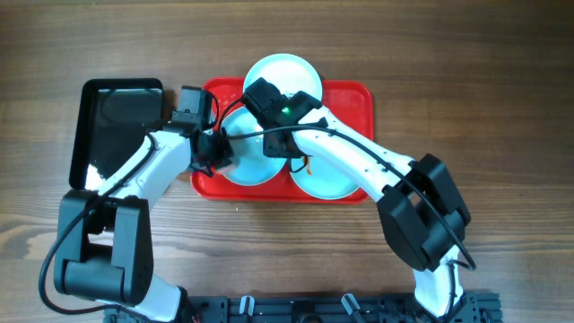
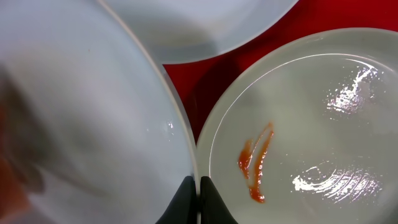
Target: Clean dirty plates on tray and stack at the side
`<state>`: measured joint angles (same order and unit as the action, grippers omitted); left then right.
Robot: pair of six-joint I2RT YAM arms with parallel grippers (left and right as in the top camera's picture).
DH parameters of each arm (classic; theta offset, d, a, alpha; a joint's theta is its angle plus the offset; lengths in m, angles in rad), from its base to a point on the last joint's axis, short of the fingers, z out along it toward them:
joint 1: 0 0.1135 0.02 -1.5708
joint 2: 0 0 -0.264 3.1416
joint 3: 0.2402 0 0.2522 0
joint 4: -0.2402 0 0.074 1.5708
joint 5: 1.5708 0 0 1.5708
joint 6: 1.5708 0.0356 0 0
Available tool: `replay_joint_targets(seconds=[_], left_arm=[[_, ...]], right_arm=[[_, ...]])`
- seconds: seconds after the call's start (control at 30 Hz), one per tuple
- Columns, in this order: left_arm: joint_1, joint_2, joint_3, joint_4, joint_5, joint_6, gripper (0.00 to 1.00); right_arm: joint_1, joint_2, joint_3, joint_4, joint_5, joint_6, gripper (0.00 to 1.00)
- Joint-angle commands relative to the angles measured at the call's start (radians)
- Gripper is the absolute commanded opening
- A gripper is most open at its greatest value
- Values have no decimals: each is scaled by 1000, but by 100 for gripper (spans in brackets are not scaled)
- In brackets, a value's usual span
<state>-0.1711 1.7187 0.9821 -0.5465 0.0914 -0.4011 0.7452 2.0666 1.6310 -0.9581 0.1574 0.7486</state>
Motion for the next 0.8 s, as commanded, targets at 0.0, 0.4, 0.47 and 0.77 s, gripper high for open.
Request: replay_joint_targets(seconds=[0.0, 0.4, 0.47, 0.77], left_arm=[[-2, 18, 0, 106, -96, 110, 4], [-2, -13, 0, -2, 234, 3, 4], [-2, -12, 0, -130, 235, -11, 4], [-2, -11, 0, -124, -217, 4, 4]], right_arm=[[3, 21, -3, -5, 2, 10, 4], [3, 21, -3, -14, 2, 10, 4], [3, 21, -3, -14, 2, 10, 4], [3, 21, -3, -14, 2, 10, 4]])
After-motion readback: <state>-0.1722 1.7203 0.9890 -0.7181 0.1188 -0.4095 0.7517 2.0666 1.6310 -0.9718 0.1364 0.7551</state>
